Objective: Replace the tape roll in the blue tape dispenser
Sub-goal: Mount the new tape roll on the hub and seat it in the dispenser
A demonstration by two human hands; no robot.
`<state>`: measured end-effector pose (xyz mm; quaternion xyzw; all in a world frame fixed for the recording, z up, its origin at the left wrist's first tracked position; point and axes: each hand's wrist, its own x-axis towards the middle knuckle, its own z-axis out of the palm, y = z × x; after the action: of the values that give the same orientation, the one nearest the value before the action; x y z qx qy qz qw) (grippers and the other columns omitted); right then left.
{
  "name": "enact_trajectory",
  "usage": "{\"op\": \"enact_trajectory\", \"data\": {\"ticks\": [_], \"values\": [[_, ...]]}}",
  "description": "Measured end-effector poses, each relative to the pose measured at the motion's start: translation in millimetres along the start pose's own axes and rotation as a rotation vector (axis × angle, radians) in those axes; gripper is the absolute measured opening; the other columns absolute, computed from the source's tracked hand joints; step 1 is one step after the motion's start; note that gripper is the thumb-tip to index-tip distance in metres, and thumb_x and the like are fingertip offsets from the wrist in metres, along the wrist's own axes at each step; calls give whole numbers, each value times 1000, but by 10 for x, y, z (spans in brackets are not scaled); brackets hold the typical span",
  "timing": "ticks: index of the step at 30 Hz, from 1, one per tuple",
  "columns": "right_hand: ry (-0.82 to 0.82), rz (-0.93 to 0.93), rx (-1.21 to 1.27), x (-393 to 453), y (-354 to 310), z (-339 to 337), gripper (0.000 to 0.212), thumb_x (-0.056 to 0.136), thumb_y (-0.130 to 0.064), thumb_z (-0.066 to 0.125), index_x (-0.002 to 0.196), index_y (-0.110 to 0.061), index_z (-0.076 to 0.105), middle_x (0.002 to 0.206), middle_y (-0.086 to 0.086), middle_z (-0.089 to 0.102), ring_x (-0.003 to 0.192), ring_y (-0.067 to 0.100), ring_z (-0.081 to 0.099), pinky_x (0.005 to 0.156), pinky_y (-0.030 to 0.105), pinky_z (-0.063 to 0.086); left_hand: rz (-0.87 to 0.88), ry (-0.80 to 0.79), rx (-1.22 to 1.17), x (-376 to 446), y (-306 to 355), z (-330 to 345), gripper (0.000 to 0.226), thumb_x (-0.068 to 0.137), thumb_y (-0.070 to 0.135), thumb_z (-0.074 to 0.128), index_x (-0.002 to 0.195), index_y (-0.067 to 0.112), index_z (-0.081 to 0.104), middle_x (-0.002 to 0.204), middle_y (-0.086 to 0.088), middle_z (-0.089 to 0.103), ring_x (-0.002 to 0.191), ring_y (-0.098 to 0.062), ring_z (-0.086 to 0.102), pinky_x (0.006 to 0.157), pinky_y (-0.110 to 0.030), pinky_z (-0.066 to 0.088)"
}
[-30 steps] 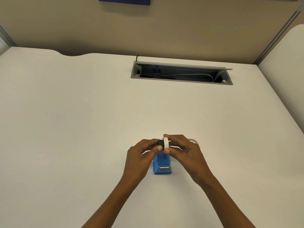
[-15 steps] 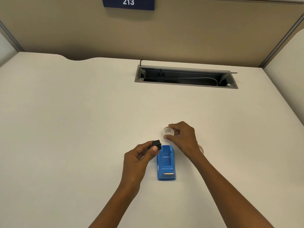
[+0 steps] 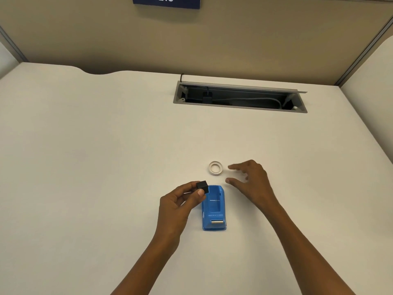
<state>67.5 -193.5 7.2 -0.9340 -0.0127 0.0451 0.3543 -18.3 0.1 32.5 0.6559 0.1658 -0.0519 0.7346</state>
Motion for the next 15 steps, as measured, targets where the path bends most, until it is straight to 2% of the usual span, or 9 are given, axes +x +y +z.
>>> {"op": "enact_trajectory", "data": {"ticks": [2, 6, 9, 13, 15], "values": [[-76, 13, -81, -117, 89, -74, 41, 74, -32, 75, 113, -26, 64, 118, 4, 56, 113, 22, 46, 96, 39, 44, -6, -10, -7, 2, -7, 0, 19, 76, 25, 71, 93, 32, 71, 94, 11, 76, 96, -9, 68, 78, -18, 48], [-129, 15, -215, -343, 192, -153, 44, 72, -37, 75, 113, -34, 61, 125, -4, 51, 117, 18, 41, 97, 38, 36, 2, -26, -5, -3, -6, 26, 18, 76, 24, 71, 92, 33, 72, 91, 13, 76, 93, -6, 68, 70, -9, 50], [-133, 0, -224, -454, 236, -159, 45, 73, -30, 76, 115, -32, 61, 130, -3, 48, 120, 18, 39, 98, 34, 39, -1, -39, -10, -22, -13, 40, 18, 77, 22, 71, 92, 32, 72, 91, 12, 76, 91, -6, 68, 69, -7, 50], [-131, -2, -168, -506, 252, -169, 46, 75, -17, 75, 117, -29, 60, 130, 0, 46, 118, 16, 40, 92, 20, 34, -9, -51, -12, -54, -21, 57, 19, 77, 23, 71, 93, 32, 71, 91, 10, 76, 91, -8, 69, 73, -14, 51], [-137, 4, -130, -516, 236, -203, 47, 75, -9, 72, 117, -28, 60, 128, 1, 47, 115, 17, 42, 91, 22, 37, -13, -57, -16, -74, -16, 67, 18, 77, 22, 71, 93, 32, 71, 91, 8, 76, 89, -10, 70, 75, -15, 50]]}}
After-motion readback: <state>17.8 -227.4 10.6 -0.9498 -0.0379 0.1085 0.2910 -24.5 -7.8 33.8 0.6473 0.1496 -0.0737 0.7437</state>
